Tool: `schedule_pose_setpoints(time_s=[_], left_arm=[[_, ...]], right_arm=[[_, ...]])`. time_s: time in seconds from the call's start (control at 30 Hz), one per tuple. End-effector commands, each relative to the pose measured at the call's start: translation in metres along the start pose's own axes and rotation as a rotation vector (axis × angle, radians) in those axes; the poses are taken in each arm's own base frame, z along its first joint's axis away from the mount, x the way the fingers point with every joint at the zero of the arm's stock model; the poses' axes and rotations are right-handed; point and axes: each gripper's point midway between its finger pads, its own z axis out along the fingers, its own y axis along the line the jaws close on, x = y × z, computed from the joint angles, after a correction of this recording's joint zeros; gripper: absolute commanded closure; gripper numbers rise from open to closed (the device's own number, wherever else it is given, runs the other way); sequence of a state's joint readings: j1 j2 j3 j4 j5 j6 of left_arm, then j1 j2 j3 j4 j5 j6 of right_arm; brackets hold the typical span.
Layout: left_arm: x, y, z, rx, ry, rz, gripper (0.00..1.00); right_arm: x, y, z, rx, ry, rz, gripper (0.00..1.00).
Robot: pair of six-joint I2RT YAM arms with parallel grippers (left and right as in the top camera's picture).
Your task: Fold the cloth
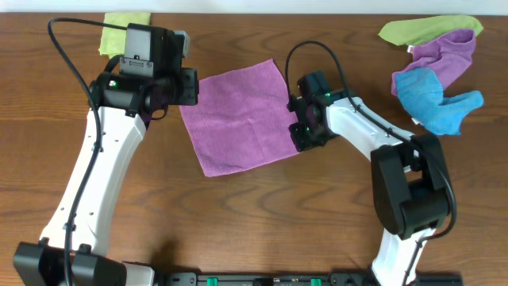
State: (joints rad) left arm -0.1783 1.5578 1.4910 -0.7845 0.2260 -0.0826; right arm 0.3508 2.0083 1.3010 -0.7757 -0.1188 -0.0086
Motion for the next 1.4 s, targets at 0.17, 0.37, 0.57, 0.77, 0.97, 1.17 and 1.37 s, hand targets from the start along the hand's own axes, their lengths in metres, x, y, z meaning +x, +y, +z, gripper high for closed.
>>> schedule_pose_setpoints(time_s=[0.17,0.37,0.57,0.77,0.97,1.17,1.37], left_arm=[[-0.008,0.002,-0.01,0.001,-0.035,-0.012,0.94],[-0.007,0.006,-0.011,-0.006,-0.032,-0.02,0.94],[0.0,0.012,-0.011,-0.04,-0.003,-0.006,0.94],[0.001,0.012,-0.011,-0.036,0.001,-0.011,0.94],[0.01,0.002,-0.011,0.022,0.039,-0.032,0.94],[0.051,0.009,-0.025,0.023,0.198,-0.104,0.94],[0.082,0.024,-0.05,0.181,0.192,-0.21,0.94]], right_arm=[[0.065,0.044,0.02,-0.042,0.23,-0.016,0.98],[0.074,0.052,0.02,0.011,0.26,-0.049,0.99],[0.081,0.038,0.013,0.033,0.29,-0.021,0.99],[0.066,0.042,-0.017,0.02,0.184,-0.035,0.98],[0.051,0.046,-0.062,0.006,0.04,-0.042,0.96],[0.052,0.035,-0.119,0.0,-0.097,-0.031,0.81],[0.063,0.014,-0.156,-0.17,-0.173,0.039,0.68]])
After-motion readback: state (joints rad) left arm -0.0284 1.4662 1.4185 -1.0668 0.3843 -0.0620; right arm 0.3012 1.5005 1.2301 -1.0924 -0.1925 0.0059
